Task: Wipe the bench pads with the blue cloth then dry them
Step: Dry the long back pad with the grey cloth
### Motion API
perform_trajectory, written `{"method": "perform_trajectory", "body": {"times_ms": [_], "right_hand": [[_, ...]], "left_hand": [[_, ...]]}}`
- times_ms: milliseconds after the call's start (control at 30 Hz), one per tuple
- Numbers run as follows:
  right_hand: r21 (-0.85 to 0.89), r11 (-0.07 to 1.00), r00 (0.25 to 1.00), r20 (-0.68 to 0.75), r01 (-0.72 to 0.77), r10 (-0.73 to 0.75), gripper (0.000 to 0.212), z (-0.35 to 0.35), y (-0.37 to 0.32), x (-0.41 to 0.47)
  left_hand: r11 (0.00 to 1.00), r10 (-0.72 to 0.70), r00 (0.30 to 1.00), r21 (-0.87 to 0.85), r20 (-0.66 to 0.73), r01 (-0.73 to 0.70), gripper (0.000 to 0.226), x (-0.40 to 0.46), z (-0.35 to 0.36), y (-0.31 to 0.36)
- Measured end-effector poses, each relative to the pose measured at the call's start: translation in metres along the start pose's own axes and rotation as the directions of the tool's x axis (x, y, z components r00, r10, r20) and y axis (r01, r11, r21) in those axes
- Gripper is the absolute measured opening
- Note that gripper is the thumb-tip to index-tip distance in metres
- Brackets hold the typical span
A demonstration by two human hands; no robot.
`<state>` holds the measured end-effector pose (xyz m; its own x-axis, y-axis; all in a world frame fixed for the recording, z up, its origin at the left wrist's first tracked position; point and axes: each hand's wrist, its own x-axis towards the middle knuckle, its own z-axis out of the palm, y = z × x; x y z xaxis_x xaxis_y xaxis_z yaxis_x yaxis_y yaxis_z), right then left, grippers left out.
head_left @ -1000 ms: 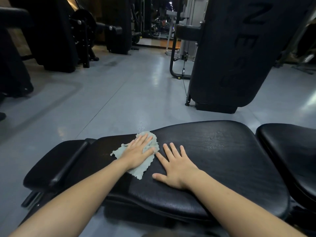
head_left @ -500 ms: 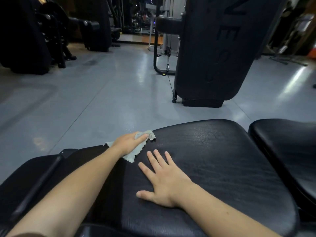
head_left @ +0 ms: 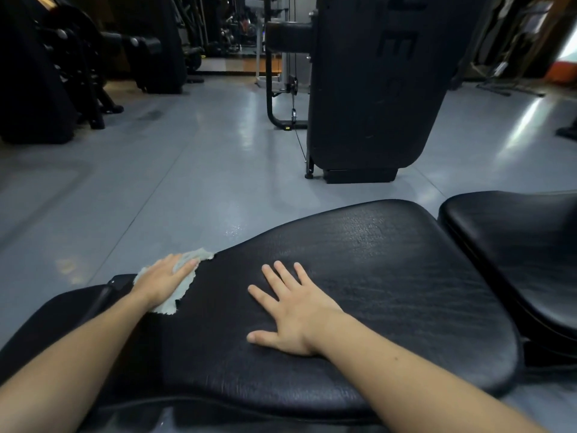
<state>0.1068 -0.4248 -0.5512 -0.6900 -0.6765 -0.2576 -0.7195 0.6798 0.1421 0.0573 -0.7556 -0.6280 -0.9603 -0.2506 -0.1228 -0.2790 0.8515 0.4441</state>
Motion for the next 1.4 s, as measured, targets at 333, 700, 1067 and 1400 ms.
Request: {"method": "perform_trajectory", "body": {"times_ms": [333, 700, 1067, 1400], "right_hand": [[0.012, 1.000, 1.000, -0.024, -0.001, 0.001, 0.088, 0.002, 0.001, 0.000], [-0.010, 1.000, 1.000, 0.007, -0.011, 0.011, 0.087, -0.003, 0.000, -0.002], [-0.018, 1.000, 1.000, 0.021, -0.022, 0.022, 0.103, -0.010, -0.004, -0.006], [-0.028, 0.999, 0.999, 0.030, -0.038, 0.039, 0.110, -0.012, -0.007, -0.006]], "left_hand": [[0.976, -0.172, 0.985, -0.136, -0.003, 0.170, 0.093, 0.006, -0.008, -0.044], [0.965, -0.251, 0.967, -0.092, -0.041, 0.246, 0.085, -0.029, -0.007, -0.059], [0.960, -0.277, 0.958, -0.045, -0.068, 0.275, 0.087, -0.133, 0.006, -0.071], [0.997, -0.078, 0.964, -0.049, -0.254, 0.068, 0.088, -0.207, 0.049, -0.044]]}}
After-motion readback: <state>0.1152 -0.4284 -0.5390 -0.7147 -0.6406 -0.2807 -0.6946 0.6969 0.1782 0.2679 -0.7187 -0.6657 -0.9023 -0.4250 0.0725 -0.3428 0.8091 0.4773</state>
